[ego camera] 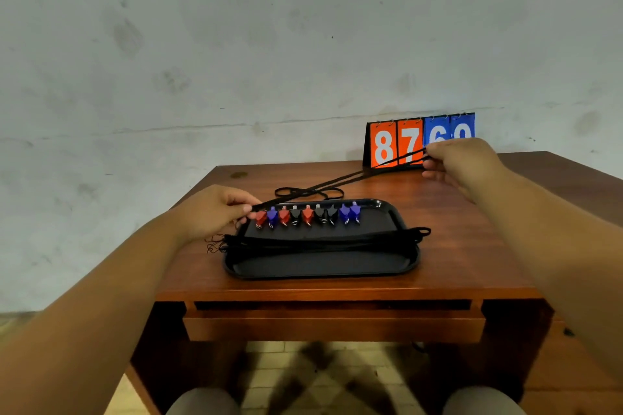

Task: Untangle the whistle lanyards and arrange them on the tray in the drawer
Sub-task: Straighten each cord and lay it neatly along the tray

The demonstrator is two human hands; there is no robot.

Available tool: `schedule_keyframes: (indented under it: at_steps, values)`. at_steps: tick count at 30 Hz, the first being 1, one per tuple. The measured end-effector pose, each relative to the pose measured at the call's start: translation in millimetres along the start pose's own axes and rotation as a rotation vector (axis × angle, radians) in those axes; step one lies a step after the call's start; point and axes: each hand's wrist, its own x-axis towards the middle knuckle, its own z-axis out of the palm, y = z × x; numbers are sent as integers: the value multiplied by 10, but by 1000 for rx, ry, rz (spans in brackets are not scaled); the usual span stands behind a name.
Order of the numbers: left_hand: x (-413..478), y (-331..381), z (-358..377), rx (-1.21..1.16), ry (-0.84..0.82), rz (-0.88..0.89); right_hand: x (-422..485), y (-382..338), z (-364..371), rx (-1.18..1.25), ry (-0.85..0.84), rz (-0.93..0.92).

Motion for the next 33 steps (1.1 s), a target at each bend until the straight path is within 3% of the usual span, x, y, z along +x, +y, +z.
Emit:
schedule_keyframes:
  at_steps: [6, 10, 16, 21, 28, 33]
  values:
    - [-96, -155, 63, -62, 245, -33, -52, 374, -179, 6, -103, -60]
    - [-185, -225, 118, -41, 275, -48, -160, 597, -245, -205, -134, -125]
    - [-266, -326, 215, 8, 334, -49, -288, 870, -267, -587, -60, -362]
    - [-305, -392, 279, -138, 392, -79, -329, 1056, -289, -544, -58, -355]
    - [-303, -504, 386, 43, 389, -75, -381, 1207, -270, -455, -57, -293]
    - [-320, -616, 481, -35, 433, -83, -367, 1230, -269, -445, -59, -286]
